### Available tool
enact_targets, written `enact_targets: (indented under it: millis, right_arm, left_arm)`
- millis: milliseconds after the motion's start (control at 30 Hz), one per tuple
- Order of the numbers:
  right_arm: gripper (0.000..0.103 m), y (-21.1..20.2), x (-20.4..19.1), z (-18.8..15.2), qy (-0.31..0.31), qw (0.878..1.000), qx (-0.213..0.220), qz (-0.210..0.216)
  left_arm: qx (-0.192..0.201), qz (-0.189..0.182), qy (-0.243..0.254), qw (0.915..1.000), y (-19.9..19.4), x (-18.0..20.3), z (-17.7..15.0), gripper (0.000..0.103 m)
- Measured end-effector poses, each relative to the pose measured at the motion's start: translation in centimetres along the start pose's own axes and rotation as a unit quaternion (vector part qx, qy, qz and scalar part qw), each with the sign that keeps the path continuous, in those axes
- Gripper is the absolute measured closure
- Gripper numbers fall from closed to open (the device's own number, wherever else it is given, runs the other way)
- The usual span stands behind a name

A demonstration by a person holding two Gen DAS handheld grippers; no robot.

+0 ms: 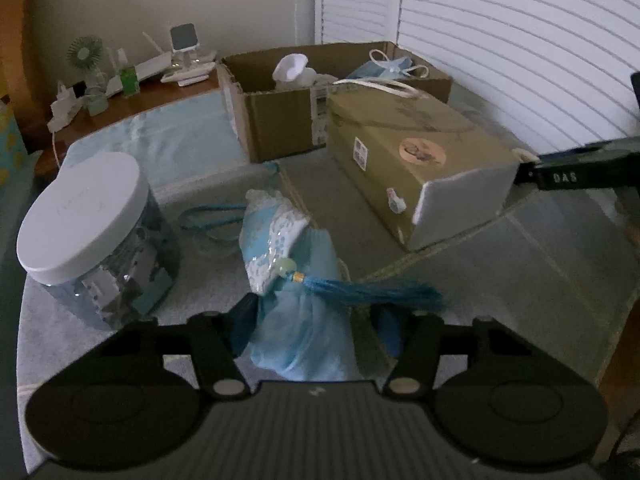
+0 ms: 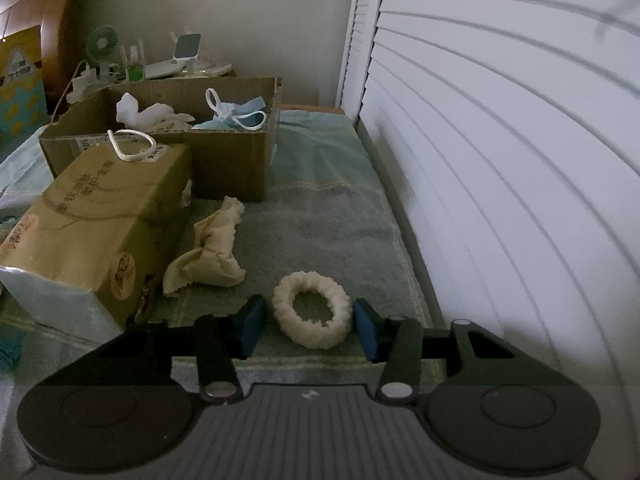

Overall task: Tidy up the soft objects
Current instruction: 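Grasp the white fluffy ring with the right gripper while the left gripper grasps the blue pouch, then carry the blue pouch into the box with the left gripper and release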

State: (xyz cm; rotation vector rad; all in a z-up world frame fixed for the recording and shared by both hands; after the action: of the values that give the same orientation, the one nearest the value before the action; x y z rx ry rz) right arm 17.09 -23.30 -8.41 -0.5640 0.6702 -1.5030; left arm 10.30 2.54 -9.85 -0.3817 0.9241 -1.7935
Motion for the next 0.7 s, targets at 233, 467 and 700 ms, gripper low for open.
enact_targets:
  millis: [233,467,700]
  right_arm:
    - [0.050,-0.1,0.1,0.0,0.002,1.000,-0.001,0.002]
    - [0.057,0.2,0.1,0.2,0.006,1.000,0.001,0.006]
    - [0.070,-0.3,0.3,0.3,0.015,1.000,-0.001,0.005]
  left_arm:
    - [-0.006,-0.003,0.021,0.9998,-1.0,-0.6,-0.9,0.043]
    - [0.008,-0.029,0.008,0.9995,-0.5,-0.5,-0.5,0.062]
    - [0.003,-0.047,0.016,0.9988,-2.7,0.1,-1.0,0.064]
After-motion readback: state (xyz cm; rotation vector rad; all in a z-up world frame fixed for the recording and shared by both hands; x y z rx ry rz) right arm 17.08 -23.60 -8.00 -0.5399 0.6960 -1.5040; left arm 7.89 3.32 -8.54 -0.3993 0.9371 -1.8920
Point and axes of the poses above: each gripper's, at about its wrist camera, not at the fingertips, and y roughly the way its jaws point, x to its right, z to its top, the point moved 5 cm from there along y, roughly the way its jaws point, and after that the axes turned 13 degrees about y, right-handed, at the moved point
